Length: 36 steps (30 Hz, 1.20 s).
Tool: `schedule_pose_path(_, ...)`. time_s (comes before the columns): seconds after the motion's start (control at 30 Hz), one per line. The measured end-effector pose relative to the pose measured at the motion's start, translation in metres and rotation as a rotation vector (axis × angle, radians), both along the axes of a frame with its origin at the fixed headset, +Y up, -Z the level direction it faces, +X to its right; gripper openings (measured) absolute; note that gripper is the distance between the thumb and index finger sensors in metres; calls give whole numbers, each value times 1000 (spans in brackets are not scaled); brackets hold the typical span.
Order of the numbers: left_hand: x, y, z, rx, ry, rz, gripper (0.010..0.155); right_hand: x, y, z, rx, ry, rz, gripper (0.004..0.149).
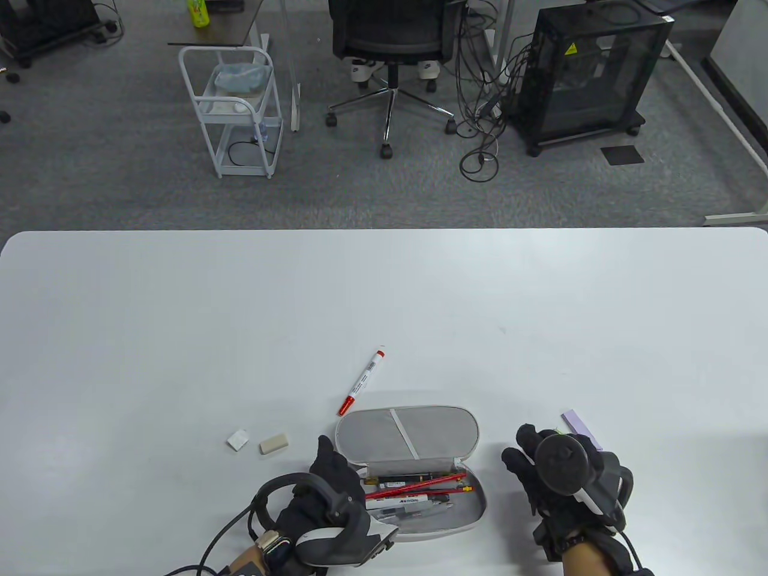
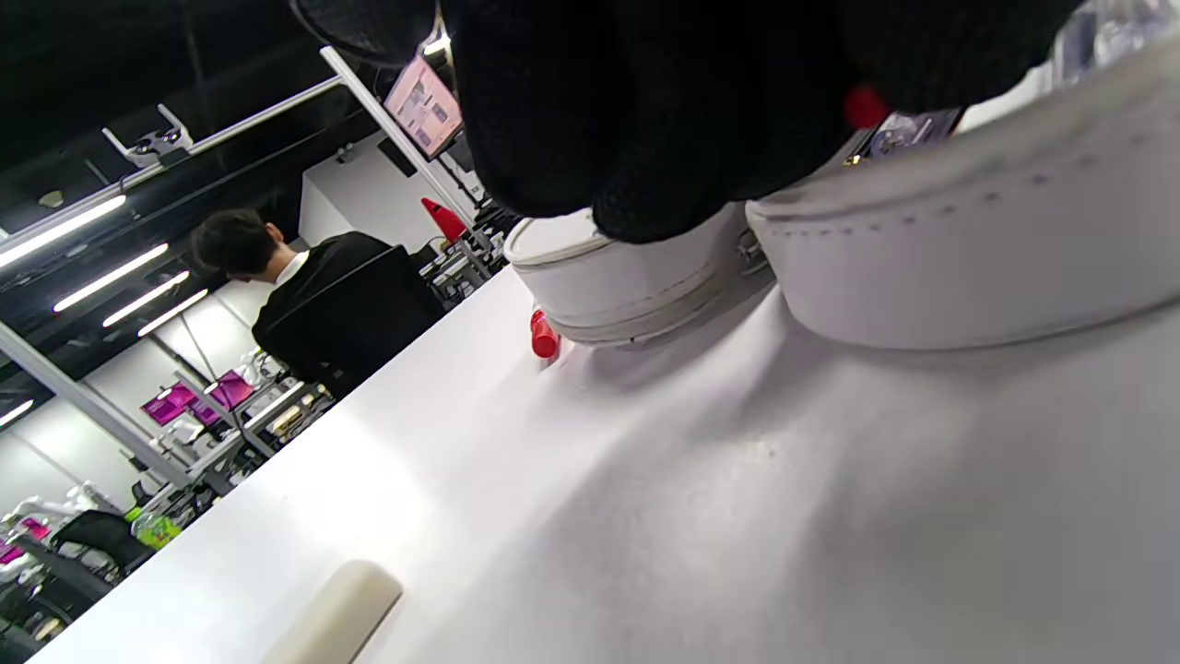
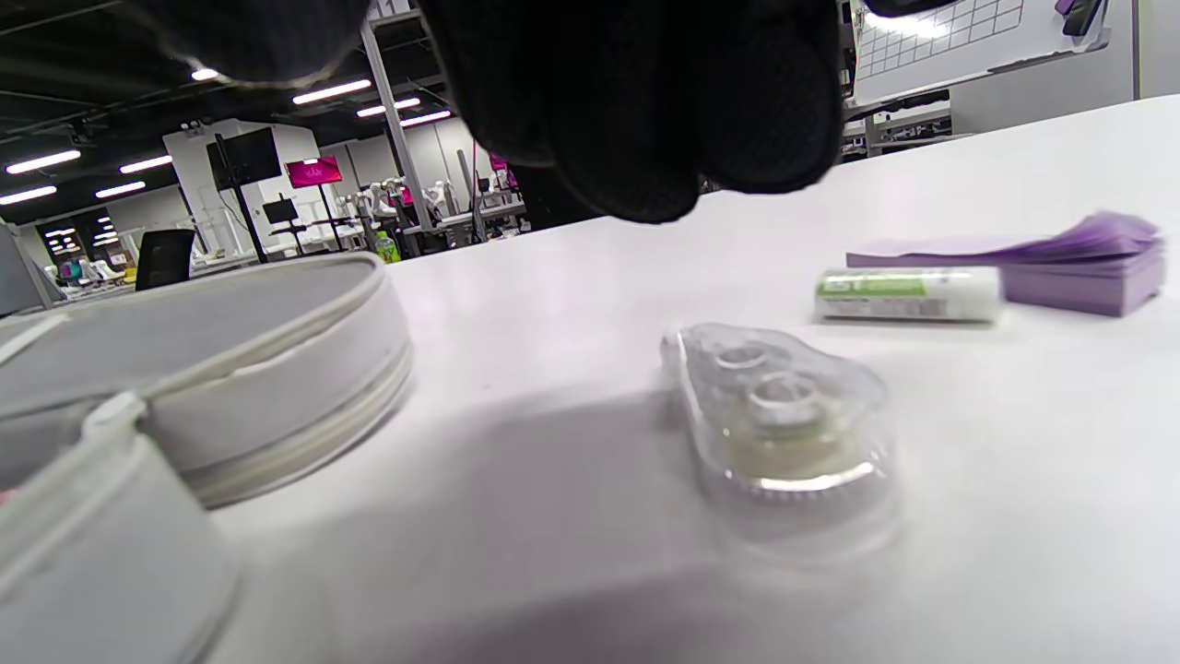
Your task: Pack double-layer zippered pencil case
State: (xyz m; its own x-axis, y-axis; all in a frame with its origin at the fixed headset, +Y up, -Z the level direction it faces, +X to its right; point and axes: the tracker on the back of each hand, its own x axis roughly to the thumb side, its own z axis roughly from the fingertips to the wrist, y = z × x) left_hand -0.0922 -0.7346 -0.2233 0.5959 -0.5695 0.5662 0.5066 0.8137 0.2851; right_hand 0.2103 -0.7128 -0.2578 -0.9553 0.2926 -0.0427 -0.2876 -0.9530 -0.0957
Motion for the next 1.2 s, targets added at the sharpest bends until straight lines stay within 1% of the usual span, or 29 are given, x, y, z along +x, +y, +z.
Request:
schedule_pose_path(0.07, 1, -2, -1, -6, 2, 1, 41, 0, -2, -1, -18, -1, 4, 64)
schedule_pose_path(0.2, 5, -6, -2, -10, -42, -3, 41, -1, -4, -2, -27, -1, 8, 64)
schedule_pose_path(0.33, 4, -5, -3, 54, -60, -7, 42, -2, -4, -2, -32, 2, 10, 64)
schedule_pose_path(0.43, -6, 4, -7, 20, -21, 85, 48, -2, -4, -2, -34, 4, 10, 64)
schedule_pose_path(0.5, -15, 14, -10, 37, -19, 167, 49, -2, -5, -2, -36, 5, 6, 64)
schedule_pose_path(0.57, -24, 27, -16, 68, 20, 222, 48, -2, -5, -2, -38, 5, 5, 64)
schedule_pose_path(0.63, -34, 41, -28, 104, 80, 278, 49, -2, -5, -2, -40, 5, 7, 64)
schedule_pose_path(0.7, -43, 54, -48, 120, 168, 321, 49, -3, -5, -2, -40, 6, 11, 64)
schedule_pose_path(0.73, -46, 57, -57, 116, 206, 333, 50, -3, -5, -2, -40, 7, 13, 64)
schedule_pose_path(0.77, -48, 61, -70, 104, 259, 357, 50, -4, -5, -2, -41, 7, 14, 64)
schedule_pose_path(0.87, -46, 64, -103, 47, 368, 408, 52, -4, -5, -2, -40, 9, 19, 64)
schedule_pose_path(0.97, -33, 59, -137, -10, 474, 400, 53, -4, -5, -2, -40, 9, 17, 64)
schedule_pose_path(1.07, -18, 44, -168, -78, 555, 308, 55, -3, -5, -2, -42, 13, 10, 65)
schedule_pose_path(1.13, -12, 34, -182, -119, 610, 268, 59, -4, -4, -3, -44, 25, 7, 65)
schedule_pose_path(1.2, -8, 23, -194, -138, 644, 263, 63, -6, -4, -2, -42, 38, 8, 65)
